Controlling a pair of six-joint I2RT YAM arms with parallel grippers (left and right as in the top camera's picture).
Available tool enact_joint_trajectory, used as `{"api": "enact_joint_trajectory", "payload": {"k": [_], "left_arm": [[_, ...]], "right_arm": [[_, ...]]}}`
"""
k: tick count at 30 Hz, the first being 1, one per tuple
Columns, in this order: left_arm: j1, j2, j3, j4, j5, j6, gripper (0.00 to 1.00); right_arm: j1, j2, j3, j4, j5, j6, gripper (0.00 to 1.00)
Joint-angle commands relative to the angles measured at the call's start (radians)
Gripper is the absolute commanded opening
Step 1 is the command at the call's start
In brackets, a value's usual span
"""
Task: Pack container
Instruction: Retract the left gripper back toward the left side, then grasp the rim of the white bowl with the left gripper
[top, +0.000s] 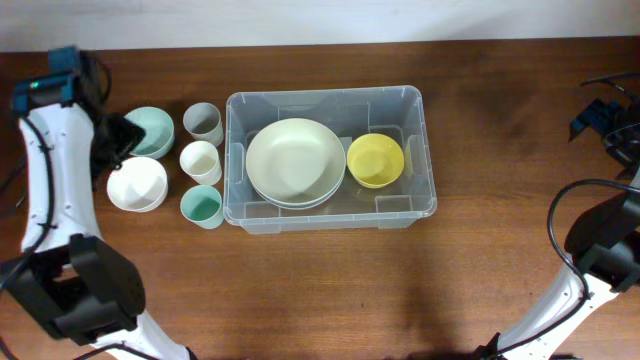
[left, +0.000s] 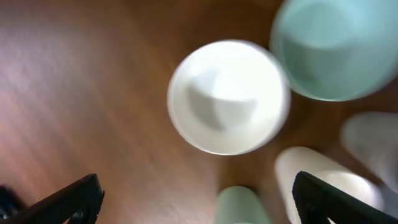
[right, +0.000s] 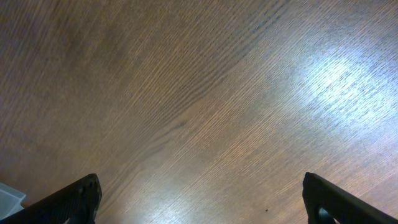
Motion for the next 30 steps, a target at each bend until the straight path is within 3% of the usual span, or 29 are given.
{"api": "enact_joint_trajectory", "payload": {"k": [1,12,25,28,30], "left_arm": [[0.059,-0.021,-0.128,0.035,0.075,-0.020,0.99],[0.158,-0.021,-0.519,0.329,0.182,-0.020,0.99],[0.168,-0.021,-0.544,0.458,0.186,0.021,0.98],[0.168,-0.021,-0.544,0.465,0.186,0.021,0.89],[0.168,-0.021,-0.544,0.465,0.197,0.021,0.72]], "right_arm": [[-0.001,-0.031,-0.004,0.001,0.002,0.005,0.99],[-0.001,-0.031,-0.004,0.001,0.002,0.005,0.99],[-0.001,-0.031,-0.004,0.001,0.002,0.005,0.99],[-0.001,-0.031,-0.004,0.001,0.002,0.005,0.99],[-0.001,-0.031,-0.004,0.001,0.002,0.005,0.99]]}}
